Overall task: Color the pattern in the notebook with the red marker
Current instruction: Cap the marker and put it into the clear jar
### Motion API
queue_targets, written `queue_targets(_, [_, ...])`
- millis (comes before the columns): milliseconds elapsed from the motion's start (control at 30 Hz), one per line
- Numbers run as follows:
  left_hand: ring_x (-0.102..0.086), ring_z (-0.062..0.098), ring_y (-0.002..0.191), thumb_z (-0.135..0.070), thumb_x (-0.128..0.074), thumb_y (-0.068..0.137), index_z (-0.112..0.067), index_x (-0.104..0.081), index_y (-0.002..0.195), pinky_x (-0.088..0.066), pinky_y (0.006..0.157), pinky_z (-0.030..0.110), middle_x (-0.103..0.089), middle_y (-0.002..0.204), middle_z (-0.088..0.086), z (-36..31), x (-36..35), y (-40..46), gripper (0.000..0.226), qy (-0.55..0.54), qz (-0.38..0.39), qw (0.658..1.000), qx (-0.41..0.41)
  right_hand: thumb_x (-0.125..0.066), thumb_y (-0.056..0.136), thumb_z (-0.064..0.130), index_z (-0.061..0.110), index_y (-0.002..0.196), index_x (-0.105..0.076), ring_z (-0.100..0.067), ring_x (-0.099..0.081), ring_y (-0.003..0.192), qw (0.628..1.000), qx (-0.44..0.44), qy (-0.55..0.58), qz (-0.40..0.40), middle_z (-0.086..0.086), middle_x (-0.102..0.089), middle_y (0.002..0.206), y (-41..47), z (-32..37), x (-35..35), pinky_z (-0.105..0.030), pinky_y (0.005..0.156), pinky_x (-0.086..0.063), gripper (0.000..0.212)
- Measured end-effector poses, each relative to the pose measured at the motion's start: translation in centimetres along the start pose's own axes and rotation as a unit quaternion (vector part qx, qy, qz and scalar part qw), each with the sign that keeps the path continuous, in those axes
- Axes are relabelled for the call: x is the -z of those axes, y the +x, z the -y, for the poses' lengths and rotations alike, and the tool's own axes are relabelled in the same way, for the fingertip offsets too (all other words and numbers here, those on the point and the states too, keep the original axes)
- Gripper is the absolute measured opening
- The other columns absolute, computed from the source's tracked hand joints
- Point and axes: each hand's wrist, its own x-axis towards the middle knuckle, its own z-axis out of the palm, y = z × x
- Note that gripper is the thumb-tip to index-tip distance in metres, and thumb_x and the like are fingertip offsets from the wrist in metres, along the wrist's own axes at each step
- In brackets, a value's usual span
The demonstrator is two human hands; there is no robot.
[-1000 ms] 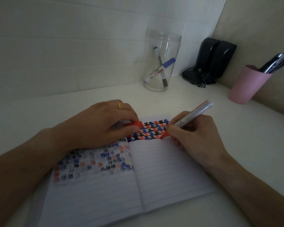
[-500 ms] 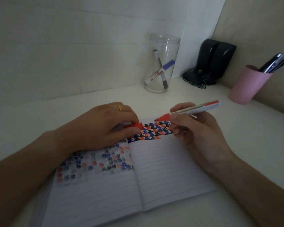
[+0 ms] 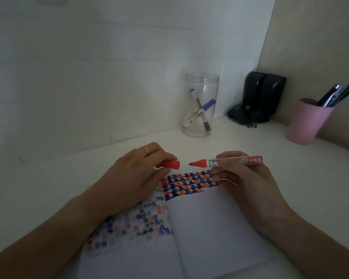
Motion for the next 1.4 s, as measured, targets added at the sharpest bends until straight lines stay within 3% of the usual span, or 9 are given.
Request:
queue_targets(33, [-0.061,0.007,0.097,-0.032,-0.05,0.102,-0.028,-0.061,0.129,-0.051,0.085,0.024,-0.062,0.117,-0.011,0.0,-0.2,0.0,0.029,0.002,0.002,1.0,0.002,-0.076,0.081,0.009,0.015,0.082,-0.082,-0.016,-0.073,0.064,1.0,0.002,-0.003,0.005,-0.011,-0.078,0.073,-0.1,0.0,0.1,-0.02,0.056,-0.057,0.008])
queue_targets(267, [-0.063,0.004,0.092,-0.038,-0.056,0.098,-0.029,-0.062,0.127,-0.037,0.08,0.005,-0.069,0.11,-0.013,0.0,-0.1,-0.1,0.031,0.002,0.001,1.0,0.021,-0.078,0.069,0.022,0.007,0.092,-0.083,-0.019,-0.076,0.068,1.0,-0.001,0.003,0.017,-0.017,-0.08,0.08,0.0,0.2,0.3,-0.021,0.056,-0.058,0.028])
queue_targets(500, [-0.06,0.0,0.094,-0.048,-0.047,0.097,-0.034,-0.059,0.124,-0.039,0.082,0.007,-0.068,0.111,-0.018,-0.2,-0.1,-0.2,0.033,-0.011,-0.011,1.0,0.012,-0.08,0.067,0.026,0.012,0.089,-0.082,-0.021,-0.077,0.07,0.999,0.003,-0.019,0.028,-0.018,-0.081,0.082,-0.3,0.4,0.0,-0.023,0.058,-0.059,0.027])
queue_targets(667, [-0.064,0.002,0.094,-0.044,-0.055,0.094,-0.03,-0.062,0.122,-0.053,0.083,0.016,-0.071,0.109,-0.014,-0.9,0.2,-0.3,0.032,-0.032,-0.05,0.998,-0.005,-0.085,0.066,0.031,0.014,0.089,-0.081,-0.024,-0.079,0.076,0.998,0.005,-0.046,0.046,-0.019,-0.082,0.089,-0.7,0.6,-0.2,-0.023,0.059,-0.059,0.03])
queue_targets(867, [-0.061,0.002,0.096,-0.032,-0.064,0.094,-0.017,-0.069,0.112,-0.043,0.087,0.001,-0.074,0.103,-0.007,-1.6,0.5,-0.2,0.024,-0.063,-0.088,0.994,-0.027,-0.085,0.07,0.027,0.008,0.096,-0.082,-0.027,-0.079,0.08,0.996,0.025,-0.07,0.055,-0.02,-0.082,0.093,-0.8,0.8,-0.3,-0.024,0.062,-0.06,0.032])
queue_targets(1000, [-0.063,0.0,0.095,-0.034,-0.057,0.097,-0.018,-0.071,0.111,-0.042,0.082,-0.001,-0.071,0.099,-0.016,-2.3,0.7,-0.2,0.025,-0.105,-0.092,0.99,-0.001,-0.086,0.067,0.025,0.008,0.096,-0.083,-0.028,-0.08,0.08,0.997,0.018,-0.044,0.061,-0.02,-0.083,0.092,-0.8,1.0,-0.3,-0.025,0.068,-0.062,0.034])
queue_targets(1100, [-0.067,-0.003,0.085,-0.041,-0.055,0.098,-0.026,-0.072,0.105,-0.045,0.075,0.003,-0.066,0.081,-0.032,-2.6,0.6,-0.2,0.023,-0.172,-0.088,0.981,0.036,-0.086,0.068,0.025,0.009,0.096,-0.083,-0.027,-0.08,0.08,0.996,0.022,-0.043,0.07,-0.02,-0.083,0.091,-0.8,1.2,-0.2,-0.028,0.071,-0.063,0.032])
queue_targets(1200, [-0.071,0.005,0.071,-0.045,-0.056,0.09,-0.031,-0.071,0.095,-0.048,0.068,0.004,-0.069,0.067,-0.026,-2.8,0.4,-0.2,0.021,-0.248,-0.083,0.963,0.063,-0.085,0.069,0.025,0.01,0.095,-0.084,-0.028,-0.08,0.081,0.995,0.028,-0.044,0.08,-0.02,-0.083,0.09,-0.7,1.5,0.0,-0.034,0.077,-0.065,0.029])
queue_targets(1400, [-0.065,0.007,0.047,-0.033,-0.063,0.087,-0.02,-0.074,0.087,-0.05,0.056,0.01,-0.071,0.057,-0.006,-3.0,0.5,-0.2,0.018,-0.361,-0.086,0.926,0.075,-0.083,0.074,0.02,0.006,0.097,-0.083,-0.03,-0.08,0.082,0.991,0.06,-0.052,0.105,-0.02,-0.082,0.092,-0.9,1.7,-0.1,-0.03,0.073,-0.064,0.028])
